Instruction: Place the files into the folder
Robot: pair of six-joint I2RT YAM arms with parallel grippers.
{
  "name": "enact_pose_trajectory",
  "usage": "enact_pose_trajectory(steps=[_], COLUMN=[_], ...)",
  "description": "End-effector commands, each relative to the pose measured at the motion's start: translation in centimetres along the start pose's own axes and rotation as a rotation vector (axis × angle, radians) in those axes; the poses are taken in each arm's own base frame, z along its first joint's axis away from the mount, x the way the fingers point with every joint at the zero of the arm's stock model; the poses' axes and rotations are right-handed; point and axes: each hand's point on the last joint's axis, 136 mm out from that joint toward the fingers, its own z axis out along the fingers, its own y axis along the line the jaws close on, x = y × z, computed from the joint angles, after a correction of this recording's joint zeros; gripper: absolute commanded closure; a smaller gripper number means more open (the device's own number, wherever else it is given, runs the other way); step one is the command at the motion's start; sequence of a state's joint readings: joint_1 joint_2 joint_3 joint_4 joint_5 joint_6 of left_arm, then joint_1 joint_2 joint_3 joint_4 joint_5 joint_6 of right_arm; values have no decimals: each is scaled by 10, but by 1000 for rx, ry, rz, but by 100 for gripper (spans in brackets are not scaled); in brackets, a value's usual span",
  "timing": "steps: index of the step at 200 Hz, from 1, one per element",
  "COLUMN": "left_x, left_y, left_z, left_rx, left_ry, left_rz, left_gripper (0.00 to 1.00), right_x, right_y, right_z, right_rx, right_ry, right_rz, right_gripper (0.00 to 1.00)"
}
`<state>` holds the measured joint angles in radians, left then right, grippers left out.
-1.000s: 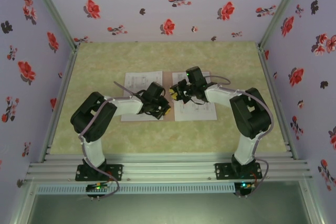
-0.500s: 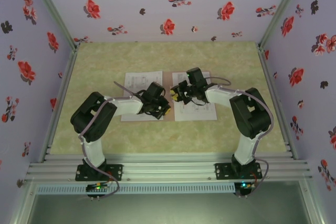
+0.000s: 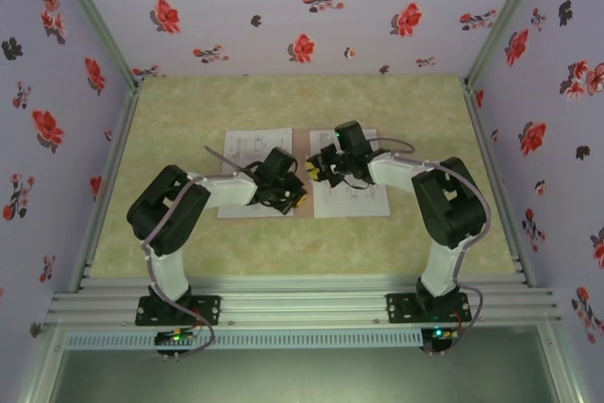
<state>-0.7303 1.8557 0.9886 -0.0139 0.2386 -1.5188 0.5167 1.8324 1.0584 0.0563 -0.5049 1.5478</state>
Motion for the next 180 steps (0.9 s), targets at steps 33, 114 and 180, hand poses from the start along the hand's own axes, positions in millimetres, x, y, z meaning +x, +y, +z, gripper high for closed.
enact_pose_trajectory(steps=[33,114,180], left_x=[0,0,-1], left_y=[20,22,25], left_z=[10,10,9], left_rx=[-79,-84,-87], left_ry=[1,0,-9], left_rz=[5,3,-16], left_gripper=[100,100,100], right_x=[-7,-7,-14], right_y=[5,-8,-48], right_z=[2,3,-4], right_rx=[-3,35,118], right_ry=[-14,-17,-18], right_rz=[10,15,21], right_gripper=[83,97,100])
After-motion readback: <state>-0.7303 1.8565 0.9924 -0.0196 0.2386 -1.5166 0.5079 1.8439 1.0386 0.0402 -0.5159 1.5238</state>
